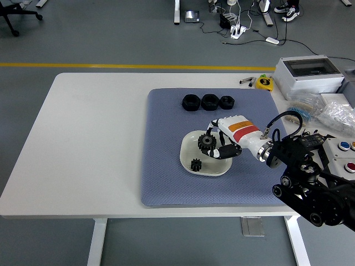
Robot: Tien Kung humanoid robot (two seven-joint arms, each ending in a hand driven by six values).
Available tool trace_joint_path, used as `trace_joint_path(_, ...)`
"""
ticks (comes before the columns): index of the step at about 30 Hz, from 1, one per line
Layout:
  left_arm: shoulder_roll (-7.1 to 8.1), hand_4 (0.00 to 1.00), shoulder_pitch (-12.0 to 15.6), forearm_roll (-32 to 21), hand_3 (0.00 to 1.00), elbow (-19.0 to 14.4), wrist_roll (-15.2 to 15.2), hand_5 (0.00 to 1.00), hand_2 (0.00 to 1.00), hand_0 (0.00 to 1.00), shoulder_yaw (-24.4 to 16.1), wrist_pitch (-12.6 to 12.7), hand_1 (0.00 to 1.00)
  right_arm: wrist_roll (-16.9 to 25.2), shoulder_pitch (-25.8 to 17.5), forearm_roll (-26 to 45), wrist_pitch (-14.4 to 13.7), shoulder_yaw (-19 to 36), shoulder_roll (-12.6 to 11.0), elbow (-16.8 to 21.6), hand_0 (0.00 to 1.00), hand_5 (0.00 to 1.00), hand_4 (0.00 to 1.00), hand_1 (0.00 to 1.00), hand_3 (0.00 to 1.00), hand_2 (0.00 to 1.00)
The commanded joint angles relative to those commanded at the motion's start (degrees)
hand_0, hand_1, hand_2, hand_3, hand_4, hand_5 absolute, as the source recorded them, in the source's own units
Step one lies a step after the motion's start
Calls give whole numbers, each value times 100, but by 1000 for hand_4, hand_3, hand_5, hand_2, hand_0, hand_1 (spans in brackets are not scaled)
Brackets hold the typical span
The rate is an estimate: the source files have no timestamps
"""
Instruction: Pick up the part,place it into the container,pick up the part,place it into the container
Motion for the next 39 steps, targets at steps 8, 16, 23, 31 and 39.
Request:
trace_joint_path(8,6,667,9,42,646,-1,10,662,734,694,-24,-10,699,-15,-20,-144,-162,18,14,-115,103,459,998,202,851,425)
trace_joint_path(16,5,668,3,33,647,-1,0,663,734,693,-18,-8,699,-37,-31,-122,-165,137,-34,-92,102,460,998,202,852,444)
trace_joint_path(23,5,668,-12,-4,647,-3,-16,662,734,695,12,-7,699,-39,-67,16,-171,247,-94,-22,100,458,998,200,828,442)
trace_joint_path(31,7,669,-35,-32,647,-1,-30,662,735,694,28,-3,699,-76,-124,56,-58,371,-239,253,101,458,998,199,829,448)
trace_joint_path(39,-4,668,-28,-15,647,0,-25,661,735,694,17,3,700,-148,-188,-43,-43,326,-186,442,105,458,998,204,828,457)
